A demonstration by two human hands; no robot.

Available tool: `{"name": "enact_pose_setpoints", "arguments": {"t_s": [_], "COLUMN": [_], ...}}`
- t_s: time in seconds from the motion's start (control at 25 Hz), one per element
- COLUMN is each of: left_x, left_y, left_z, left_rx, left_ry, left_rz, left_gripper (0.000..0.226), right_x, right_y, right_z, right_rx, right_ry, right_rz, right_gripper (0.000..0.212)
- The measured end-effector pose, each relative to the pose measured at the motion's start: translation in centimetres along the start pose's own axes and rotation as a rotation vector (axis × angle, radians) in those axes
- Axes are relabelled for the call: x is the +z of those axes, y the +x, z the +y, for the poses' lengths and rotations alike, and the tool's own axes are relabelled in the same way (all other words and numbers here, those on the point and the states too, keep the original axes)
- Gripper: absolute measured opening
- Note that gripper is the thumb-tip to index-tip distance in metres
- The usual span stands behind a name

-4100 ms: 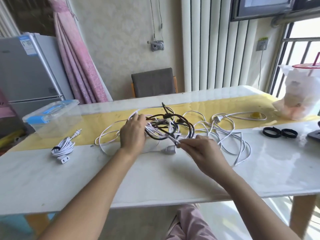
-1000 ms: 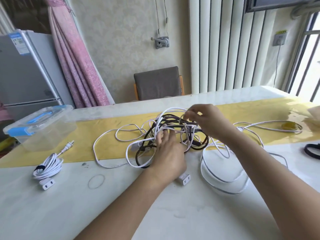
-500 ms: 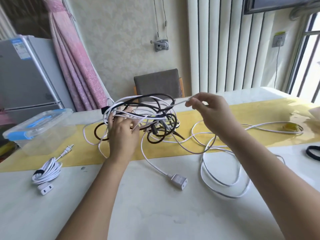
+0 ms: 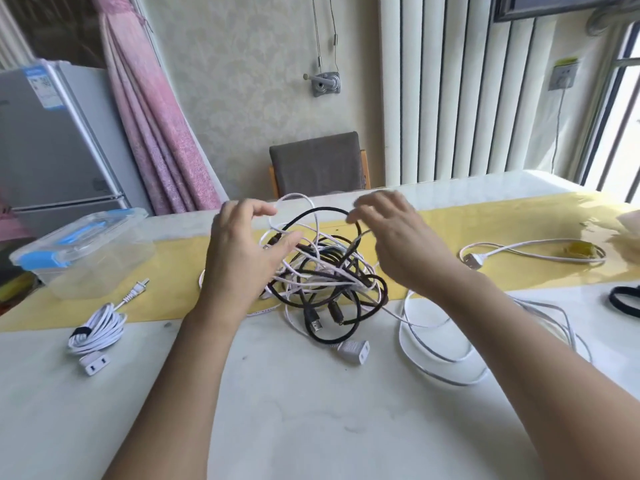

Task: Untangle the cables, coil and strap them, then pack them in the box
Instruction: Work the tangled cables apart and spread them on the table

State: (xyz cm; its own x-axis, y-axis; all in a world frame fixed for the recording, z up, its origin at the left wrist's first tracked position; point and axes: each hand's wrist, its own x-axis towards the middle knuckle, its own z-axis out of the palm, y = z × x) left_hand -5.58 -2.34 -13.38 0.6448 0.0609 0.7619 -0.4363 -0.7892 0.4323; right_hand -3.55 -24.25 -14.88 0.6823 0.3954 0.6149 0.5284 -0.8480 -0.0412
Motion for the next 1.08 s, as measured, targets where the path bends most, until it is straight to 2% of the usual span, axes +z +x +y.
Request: {"name": "enact_pose_setpoints", "arguments": {"t_s": [0.04,0.08,0.2,0.24,0.28,0.36,0.44,0.48,0.52,0.6,0.68,0.76,0.84,0.92,1.0,1.04,1.08], "left_x": [-0.3,-0.4,0.5,1.4,2.3,4.3,5.4,5.7,5.8,5.6,5.2,4.9,5.3,5.2,4.5,4.2,3.7], "left_y": [0.0,0.0,-1.4,-2.0,-2.5,-2.9,-2.8,-2.4,-1.8,-0.5,0.1,-0.3,-0.8,-0.7,-0.6,-0.7,-0.8], "left_z": [0.6,1.1,2.7,2.5,2.3,1.8,2.0,2.4,2.8,3.1,2.9,2.8,2.1,1.2,0.1,-0.5,-1.0], "left_rx": [-0.056,-0.192,-0.647,-0.746,-0.850,-1.058,-1.170,-1.171,-1.150,-1.017,-0.799,-0.667,-0.714,-0.793,-0.738,-0.673,-0.649], "left_ry": [0.041,0.046,0.043,-0.061,-0.214,-0.555,-0.888,-1.043,-1.171,-1.316,-1.229,-1.120,-1.108,-1.077,-0.634,-0.319,-0.121], "left_rz": [-0.021,-0.177,-1.076,-1.210,-1.221,-1.027,-0.785,-0.640,-0.482,-0.183,-0.035,-0.041,-0.124,-0.275,-0.439,-0.499,-0.564], "left_gripper": [0.030,0.045,0.081,0.087,0.088,0.079,0.048,0.030,0.021,0.038,0.045,0.046,0.043,0.030,0.016,0.032,0.046], "right_x": [0.3,0.5,1.7,1.9,1.7,1.1,0.4,0.1,-0.2,-0.6,-0.7,-0.4,0.0,0.5,0.8,0.8,0.8], "right_y": [0.1,0.1,0.0,-0.1,-0.1,0.0,0.0,0.1,0.1,0.2,0.3,0.1,0.0,-0.1,-0.1,-0.1,-0.1], "right_z": [-0.3,-0.6,-1.0,-1.1,-1.2,-1.7,-2.2,-2.5,-3.0,-4.0,-4.7,-5.1,-5.2,-5.4,-5.1,-5.0,-4.8], "right_rx": [-0.103,-0.167,-0.179,-0.150,-0.110,-0.038,-0.038,-0.037,-0.029,0.044,0.203,0.375,0.572,0.684,0.667,0.630,0.592], "right_ry": [0.036,0.033,-0.038,-0.018,0.042,0.232,0.327,0.364,0.413,0.531,0.633,0.759,0.979,1.059,0.898,0.821,0.779], "right_rz": [-0.036,-0.083,-0.184,-0.239,-0.297,-0.334,-0.242,-0.184,-0.130,-0.060,-0.101,-0.221,-0.287,-0.241,-0.170,-0.146,-0.139], "right_gripper": [0.057,0.054,0.031,0.025,0.020,0.012,0.013,0.014,0.015,0.015,0.014,0.014,0.015,0.014,0.018,0.020,0.021]}}
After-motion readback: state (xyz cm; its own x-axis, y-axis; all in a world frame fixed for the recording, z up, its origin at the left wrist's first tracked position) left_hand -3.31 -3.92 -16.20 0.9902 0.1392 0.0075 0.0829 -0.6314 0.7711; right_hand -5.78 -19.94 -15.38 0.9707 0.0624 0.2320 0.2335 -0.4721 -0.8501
